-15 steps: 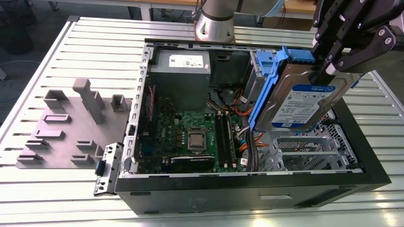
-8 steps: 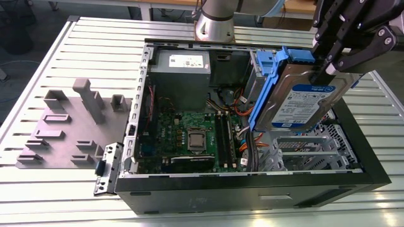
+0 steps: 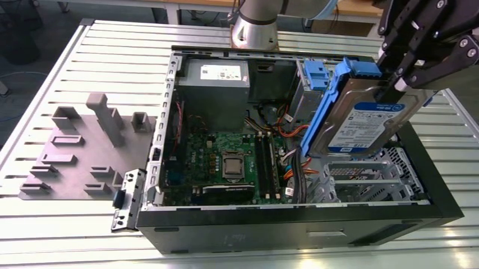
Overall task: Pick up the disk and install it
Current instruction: 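Insert the disk into the insertion slot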
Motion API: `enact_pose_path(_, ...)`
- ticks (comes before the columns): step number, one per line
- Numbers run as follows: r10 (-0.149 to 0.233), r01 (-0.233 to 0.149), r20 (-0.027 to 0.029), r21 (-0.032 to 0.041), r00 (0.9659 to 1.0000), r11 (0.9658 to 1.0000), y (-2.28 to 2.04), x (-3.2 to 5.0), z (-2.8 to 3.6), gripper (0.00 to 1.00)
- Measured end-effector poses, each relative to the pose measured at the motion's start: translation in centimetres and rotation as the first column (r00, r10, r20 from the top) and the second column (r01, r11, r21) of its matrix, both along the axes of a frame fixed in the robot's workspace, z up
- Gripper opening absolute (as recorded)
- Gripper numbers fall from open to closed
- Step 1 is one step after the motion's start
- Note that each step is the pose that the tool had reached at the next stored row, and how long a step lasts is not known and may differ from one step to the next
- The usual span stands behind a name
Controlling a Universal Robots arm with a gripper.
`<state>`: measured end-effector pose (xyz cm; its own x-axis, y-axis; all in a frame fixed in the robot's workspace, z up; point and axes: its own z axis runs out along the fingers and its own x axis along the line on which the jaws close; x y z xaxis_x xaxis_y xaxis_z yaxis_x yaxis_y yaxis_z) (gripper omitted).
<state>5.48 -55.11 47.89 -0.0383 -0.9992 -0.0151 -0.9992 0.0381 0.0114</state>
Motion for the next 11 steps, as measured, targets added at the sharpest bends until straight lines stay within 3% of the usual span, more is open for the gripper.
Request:
enact_pose_path(4, 0.0, 0.0, 0.0, -0.0001, 1.0, 1.0, -0.47, 0.2, -0.24, 0.35)
enact_pose_path(5, 0.0, 0.0, 0.0, -0.0001, 1.0, 1.0, -0.97, 0.52, -0.54, 0.35)
enact_pose_path(11, 0.0, 0.0, 0.0, 0.0, 1.0, 1.0, -1.29, 1.54, -0.87, 0.35)
